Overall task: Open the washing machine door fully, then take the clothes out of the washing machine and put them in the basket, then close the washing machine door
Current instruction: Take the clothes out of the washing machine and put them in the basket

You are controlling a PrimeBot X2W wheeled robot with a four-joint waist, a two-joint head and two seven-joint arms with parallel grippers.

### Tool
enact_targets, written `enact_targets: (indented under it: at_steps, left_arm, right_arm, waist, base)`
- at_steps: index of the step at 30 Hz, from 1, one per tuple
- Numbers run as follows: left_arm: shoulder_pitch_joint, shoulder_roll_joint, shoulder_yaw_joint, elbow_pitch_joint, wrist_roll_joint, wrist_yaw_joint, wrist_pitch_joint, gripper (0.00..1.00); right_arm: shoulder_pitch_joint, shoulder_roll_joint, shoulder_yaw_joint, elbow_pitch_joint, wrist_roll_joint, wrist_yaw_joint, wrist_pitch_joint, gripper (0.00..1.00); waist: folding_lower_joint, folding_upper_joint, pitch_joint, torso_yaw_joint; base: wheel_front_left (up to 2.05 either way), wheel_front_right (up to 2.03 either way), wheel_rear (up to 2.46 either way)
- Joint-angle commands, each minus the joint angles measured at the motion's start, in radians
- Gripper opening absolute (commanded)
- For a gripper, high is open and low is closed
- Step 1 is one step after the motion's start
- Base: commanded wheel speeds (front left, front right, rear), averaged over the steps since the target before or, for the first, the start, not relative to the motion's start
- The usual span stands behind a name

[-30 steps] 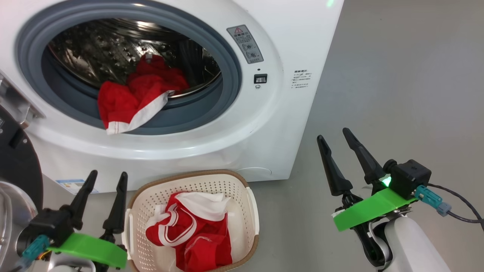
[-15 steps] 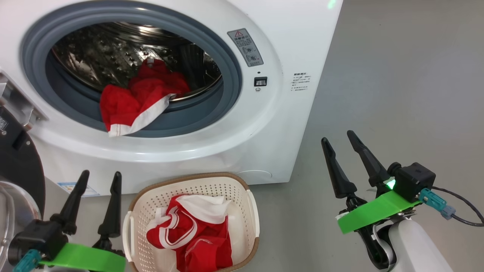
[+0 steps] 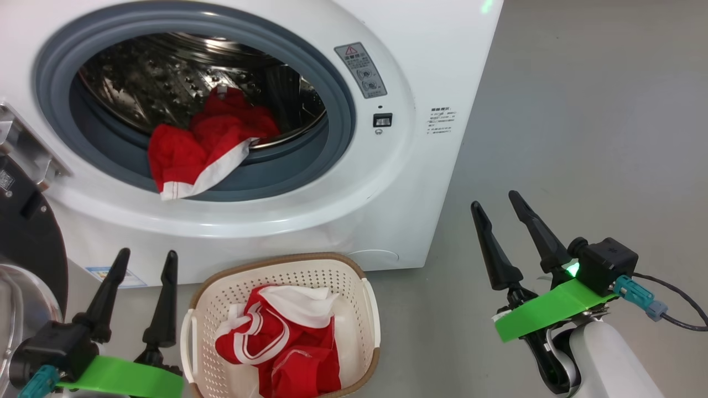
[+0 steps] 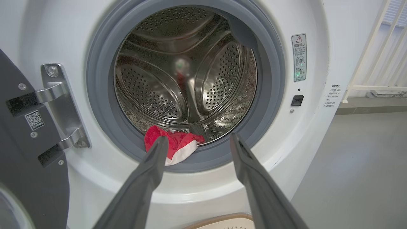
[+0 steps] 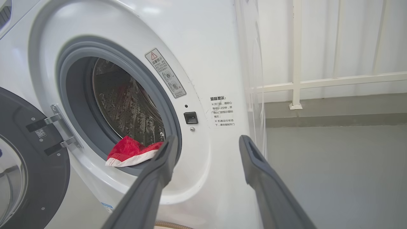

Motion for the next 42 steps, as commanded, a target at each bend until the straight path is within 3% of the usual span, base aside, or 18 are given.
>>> enact_targets:
  at_steps: [1, 10, 20, 42]
  left_arm:
    - [-0.012, 0.031, 0.035, -0.022, 0.003, 0.005, 0.002, 1.00]
    - [-0.096, 0.039, 0.009, 0.014, 0.013, -0.008, 0.047, 1.00]
    - [-0.320, 0.027, -0.011, 0.179, 0.008, -0.049, 0.088, 1.00]
    - [-0.918, 0.060, -0.055, 0.760, 0.009, -0.129, 0.248, 1.00]
  right_arm:
    - [0.005, 0.000, 0.019, -0.025, -0.004, 0.002, -0.005, 1.00]
    - [-0.008, 0.000, 0.024, -0.035, -0.010, 0.002, -0.005, 1.00]
    - [-0.035, 0.026, 0.009, -0.063, -0.030, 0.002, -0.005, 1.00]
    - [-0.117, 0.053, 0.030, -0.120, -0.023, 0.002, -0.005, 1.00]
  waist:
    - [0.0000, 0.0000, 0.001, -0.001]
    - [0.0000, 0.0000, 0.043, -0.016]
    - [0.0000, 0.0000, 0.154, -0.058]
    - [0.0000, 0.0000, 0.379, -0.196]
  base:
    - [0.00, 0.00, 0.00]
    - [0.00, 0.00, 0.00]
    - [0.00, 0.00, 0.00]
    - [0.00, 0.00, 0.00]
